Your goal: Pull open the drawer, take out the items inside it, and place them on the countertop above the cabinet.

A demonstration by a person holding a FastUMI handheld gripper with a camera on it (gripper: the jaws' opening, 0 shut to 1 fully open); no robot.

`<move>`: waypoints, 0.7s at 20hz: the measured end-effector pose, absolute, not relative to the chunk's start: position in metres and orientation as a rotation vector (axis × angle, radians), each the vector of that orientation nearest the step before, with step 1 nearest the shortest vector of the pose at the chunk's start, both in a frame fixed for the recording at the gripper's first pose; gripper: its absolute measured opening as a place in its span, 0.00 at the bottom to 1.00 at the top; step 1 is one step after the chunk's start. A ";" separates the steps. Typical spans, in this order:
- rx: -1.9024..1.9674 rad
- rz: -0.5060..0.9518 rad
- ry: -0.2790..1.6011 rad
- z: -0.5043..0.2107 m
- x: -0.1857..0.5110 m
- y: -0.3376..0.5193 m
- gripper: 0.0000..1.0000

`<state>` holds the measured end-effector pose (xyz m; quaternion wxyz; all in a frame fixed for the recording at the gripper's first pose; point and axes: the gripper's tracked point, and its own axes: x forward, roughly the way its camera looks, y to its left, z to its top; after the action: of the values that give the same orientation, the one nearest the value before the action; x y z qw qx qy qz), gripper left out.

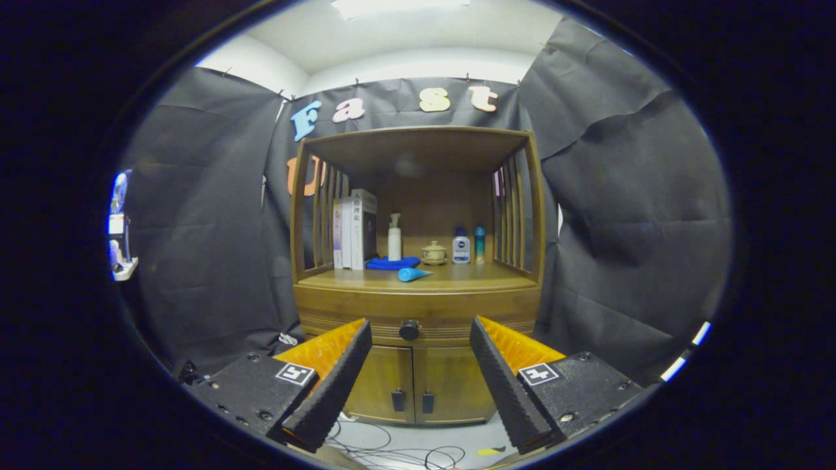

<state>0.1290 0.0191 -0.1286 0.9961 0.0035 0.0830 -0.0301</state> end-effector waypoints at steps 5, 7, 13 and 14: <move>0.011 -0.035 0.150 -0.125 0.127 0.024 0.99; 0.010 -0.024 0.152 -0.125 0.127 0.027 0.99; 0.012 -0.004 0.122 -0.118 0.129 0.032 0.99; 0.010 -0.001 0.116 -0.117 0.130 0.033 0.99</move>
<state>0.1304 0.0331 -0.1169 0.9983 0.0049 0.0582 -0.0005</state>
